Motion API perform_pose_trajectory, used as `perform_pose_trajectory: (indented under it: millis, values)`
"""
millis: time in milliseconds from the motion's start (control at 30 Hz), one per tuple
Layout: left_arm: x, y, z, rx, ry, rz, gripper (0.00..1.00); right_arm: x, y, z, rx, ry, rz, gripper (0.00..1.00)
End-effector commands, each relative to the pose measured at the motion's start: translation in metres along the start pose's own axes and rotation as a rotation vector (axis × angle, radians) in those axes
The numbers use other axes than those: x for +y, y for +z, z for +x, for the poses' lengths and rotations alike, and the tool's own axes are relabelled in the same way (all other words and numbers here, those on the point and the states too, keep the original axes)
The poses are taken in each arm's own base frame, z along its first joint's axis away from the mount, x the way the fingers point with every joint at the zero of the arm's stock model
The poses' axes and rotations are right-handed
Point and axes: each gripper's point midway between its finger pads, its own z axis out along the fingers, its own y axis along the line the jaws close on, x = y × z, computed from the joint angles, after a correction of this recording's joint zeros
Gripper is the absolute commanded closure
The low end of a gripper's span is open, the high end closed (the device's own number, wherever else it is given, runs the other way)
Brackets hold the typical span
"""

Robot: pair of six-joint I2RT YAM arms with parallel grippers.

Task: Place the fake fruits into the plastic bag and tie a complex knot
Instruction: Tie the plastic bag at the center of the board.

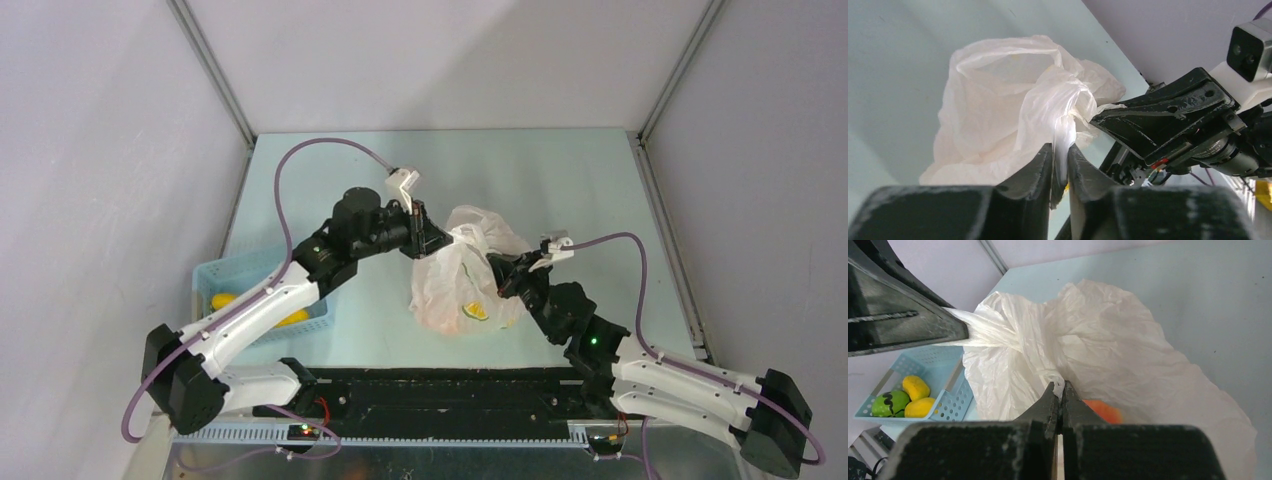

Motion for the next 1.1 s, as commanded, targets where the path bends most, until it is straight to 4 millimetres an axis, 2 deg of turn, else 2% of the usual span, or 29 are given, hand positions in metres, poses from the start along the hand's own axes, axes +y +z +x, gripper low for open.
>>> perform_pose_trajectory:
  millis: [0, 100, 200, 233, 333, 367, 400, 433, 467, 500, 633, 767, 1067]
  values:
    - [-0.013, -0.006, -0.025, -0.028, 0.073, 0.035, 0.72, 0.007, 0.003, -0.011, -0.045, -0.002, -0.045, 1.00]
    - [-0.014, -0.005, -0.029, -0.018, 0.092, 0.034, 0.59, 0.010, 0.004, -0.012, -0.051, -0.011, -0.060, 1.00]
    - [-0.015, -0.003, -0.033, -0.005, 0.127, 0.031, 0.38, 0.012, 0.005, -0.011, -0.048, -0.012, -0.067, 1.00]
    - [-0.017, -0.004, -0.038, -0.006, 0.137, 0.030, 0.34, 0.012, 0.005, -0.011, -0.050, -0.012, -0.067, 1.00]
    - [-0.019, -0.002, -0.049, 0.002, 0.186, 0.025, 0.09, 0.012, 0.005, -0.009, -0.046, -0.013, -0.069, 1.00]
    - [-0.017, -0.002, -0.045, 0.034, 0.187, 0.014, 0.03, 0.012, 0.005, -0.010, -0.047, -0.012, -0.071, 1.00]
    - [-0.017, 0.002, -0.051, 0.041, 0.206, 0.011, 0.02, 0.012, 0.005, -0.010, -0.048, -0.012, -0.071, 1.00]
    - [-0.014, 0.003, -0.046, 0.079, 0.209, 0.001, 0.01, 0.012, 0.005, -0.009, -0.048, -0.012, -0.072, 1.00]
    - [-0.015, 0.008, -0.050, 0.091, 0.210, 0.002, 0.01, 0.012, 0.005, -0.009, -0.047, -0.012, -0.073, 1.00]
    - [-0.010, 0.013, -0.040, 0.142, 0.197, -0.005, 0.01, 0.012, 0.005, -0.009, -0.046, -0.013, -0.074, 1.00]
    - [-0.010, 0.023, -0.041, 0.195, 0.195, -0.006, 0.01, 0.011, 0.005, -0.008, -0.047, -0.018, -0.072, 1.00]
    - [-0.002, 0.028, -0.024, 0.299, 0.178, -0.022, 0.01, 0.009, 0.004, -0.007, -0.054, -0.025, -0.069, 1.00]
    - [0.001, 0.038, 0.000, 0.442, 0.160, -0.009, 0.01, 0.007, 0.004, -0.006, -0.060, -0.037, -0.066, 1.00]
